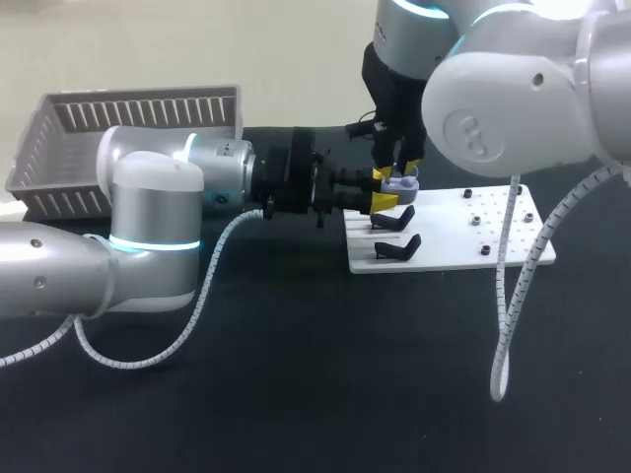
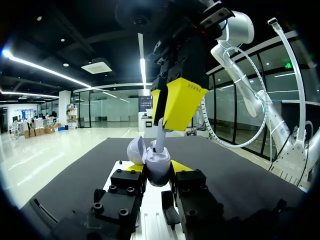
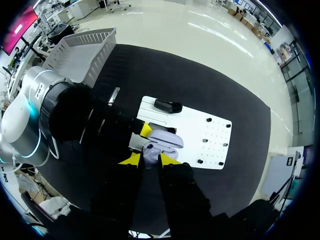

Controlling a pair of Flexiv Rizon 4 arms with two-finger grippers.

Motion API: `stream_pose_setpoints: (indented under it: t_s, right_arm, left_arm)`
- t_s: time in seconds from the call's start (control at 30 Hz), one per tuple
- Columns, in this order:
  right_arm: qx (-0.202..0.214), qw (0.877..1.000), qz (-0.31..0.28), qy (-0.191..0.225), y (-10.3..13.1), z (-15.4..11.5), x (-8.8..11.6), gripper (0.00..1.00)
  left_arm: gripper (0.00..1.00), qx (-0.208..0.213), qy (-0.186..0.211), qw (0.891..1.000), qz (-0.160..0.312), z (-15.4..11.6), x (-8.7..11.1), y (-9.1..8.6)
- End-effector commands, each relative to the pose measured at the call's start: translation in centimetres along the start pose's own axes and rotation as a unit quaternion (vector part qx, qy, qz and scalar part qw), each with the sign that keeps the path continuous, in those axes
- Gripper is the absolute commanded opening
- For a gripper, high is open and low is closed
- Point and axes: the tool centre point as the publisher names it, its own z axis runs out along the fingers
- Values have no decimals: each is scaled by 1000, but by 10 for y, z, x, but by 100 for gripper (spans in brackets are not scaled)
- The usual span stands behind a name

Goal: Pick up each earbud case from the left stands, insert the matching earbuds, close the lid, and place the case in the box.

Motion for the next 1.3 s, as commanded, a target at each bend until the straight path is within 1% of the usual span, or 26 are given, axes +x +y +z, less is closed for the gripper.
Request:
stream_pose_setpoints:
  t_s: [0.03,0.67,0.9,0.93,0.97,1.0,1.03,1.2,1.23,1.3]
  right_arm:
    - [-1,1000,1,3,0,3,-2,0]
    - [-6,1000,8,9,-3,13,0,0]
    - [-20,1000,14,14,-6,18,-2,0]
    - [-22,1000,16,14,-6,17,-1,11]
    - [-24,999,17,13,-7,16,-1,47]
    - [-26,999,18,13,-7,15,-1,95]
    - [-29,999,20,9,-8,12,0,100]
    - [-65,997,38,-9,-12,-14,0,100]
    - [-73,996,44,-13,-14,-19,-2,100]
    - [-74,995,62,-29,-21,-24,-10,100]
  left_arm:
    - [0,1,1,1000,0,0,0,1]
    - [0,1,1,1000,0,0,0,1]
    - [0,1,1,1000,0,0,0,1]
    - [0,1,1,1000,0,0,0,1]
    - [0,1,1,1000,0,0,0,1]
    - [0,1,1,1000,0,0,0,1]
    - [0,1,1,1000,0,0,0,1]
    - [0,1,1,1000,0,0,0,1]
    - [0,1,1,1000,0,0,0,1]
    - [0,1,1,1000,0,0,0,1]
